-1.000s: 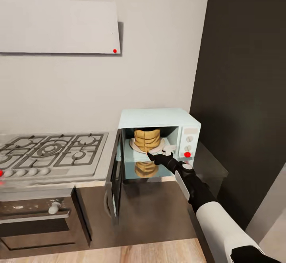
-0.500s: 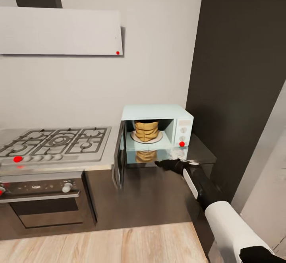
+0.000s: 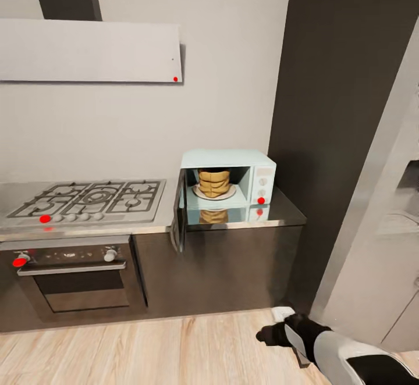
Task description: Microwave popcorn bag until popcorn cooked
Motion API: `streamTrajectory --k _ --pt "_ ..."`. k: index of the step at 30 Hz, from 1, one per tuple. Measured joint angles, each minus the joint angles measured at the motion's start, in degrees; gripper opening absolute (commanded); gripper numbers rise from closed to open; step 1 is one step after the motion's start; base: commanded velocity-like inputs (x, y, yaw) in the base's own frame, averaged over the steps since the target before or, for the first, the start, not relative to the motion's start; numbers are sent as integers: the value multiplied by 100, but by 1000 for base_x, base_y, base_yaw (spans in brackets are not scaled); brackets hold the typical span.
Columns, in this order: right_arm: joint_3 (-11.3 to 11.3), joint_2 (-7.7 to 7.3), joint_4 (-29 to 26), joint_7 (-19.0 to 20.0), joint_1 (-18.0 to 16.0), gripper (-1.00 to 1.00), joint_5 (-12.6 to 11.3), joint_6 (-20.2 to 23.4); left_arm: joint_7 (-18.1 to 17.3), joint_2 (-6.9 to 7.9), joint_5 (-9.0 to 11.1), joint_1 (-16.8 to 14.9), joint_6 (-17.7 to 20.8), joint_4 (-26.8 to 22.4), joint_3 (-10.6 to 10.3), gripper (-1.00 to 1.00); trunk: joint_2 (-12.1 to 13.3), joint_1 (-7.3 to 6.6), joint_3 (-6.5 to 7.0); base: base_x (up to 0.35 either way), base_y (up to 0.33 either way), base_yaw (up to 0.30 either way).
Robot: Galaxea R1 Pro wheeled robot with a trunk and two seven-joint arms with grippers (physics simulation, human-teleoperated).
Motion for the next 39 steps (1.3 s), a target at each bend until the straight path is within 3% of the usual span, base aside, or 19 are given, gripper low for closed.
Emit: streamTrajectory --k 2,5,9,11,16,19,22,24,26,28,29,32,36,39 --pt "-7 -21 107 -208 262 100 24 -145 0 1 1 0 4 0 0 100 0 -1 0 -8 0 0" --pt "-12 -40 158 -362 999 100 42 -413 0 2 4 0 14 0 6 100 0 -1 0 -2 0 0" --pt "-14 -70 178 -403 1918 100 41 -1133 0 11 9 0 18 -8 9 100 0 -1 0 0 0 0" --pt "-17 -166 178 -407 2123 100 32 -1203 5 8 10 0 17 -15 3 100 0 -1 1 0 0 0" --pt "-21 -304 179 -408 2258 100 -9 -1211 -4 17 -22 -1 26 -256 -33 100 0 -1 2 0 0 0" --pt "-22 -333 177 -407 2443 100 -9 -1241 -13 62 -74 -2 216 -1268 -35 100 0 -1 2 0 0 0" --pt "-22 -320 177 -409 2518 100 14 -1244 -22 133 -160 -4 1079 -2693 -9 100 0 -1 3 0 0 0" --pt "-22 -329 176 -408 2531 100 29 -1244 -36 175 -173 -4 1848 -3821 -18 100 0 -1 3 0 0 0" --pt "-22 -341 177 -407 2535 100 36 -1244 -48 244 -174 -188 2521 -4568 -18 100 1 -1 3 0 0 0" --pt "-22 -342 177 -408 2537 100 39 -1244 -59 272 -135 -741 2920 -4823 -17 100 0 -1 1 0 0 0" --pt "-22 -345 177 -407 2537 100 40 -1244 -63 259 -119 -1327 3010 -4823 -19 100 1 -1 4 0 0 0" --pt "-26 -347 177 -406 2537 100 21 -1251 -175 233 -100 -1975 3084 -4806 -31 100 1 -1 4 0 0 0" --pt "-30 -347 176 -406 2538 100 -9 -1247 -473 199 -128 -2229 3087 -5162 -54 100 0 -1 3 0 0 0" --pt "-48 -347 176 -406 2538 100 -20 -1249 -591 154 -129 -2267 3286 -6249 -83 100 0 -1 4 0 0 0"
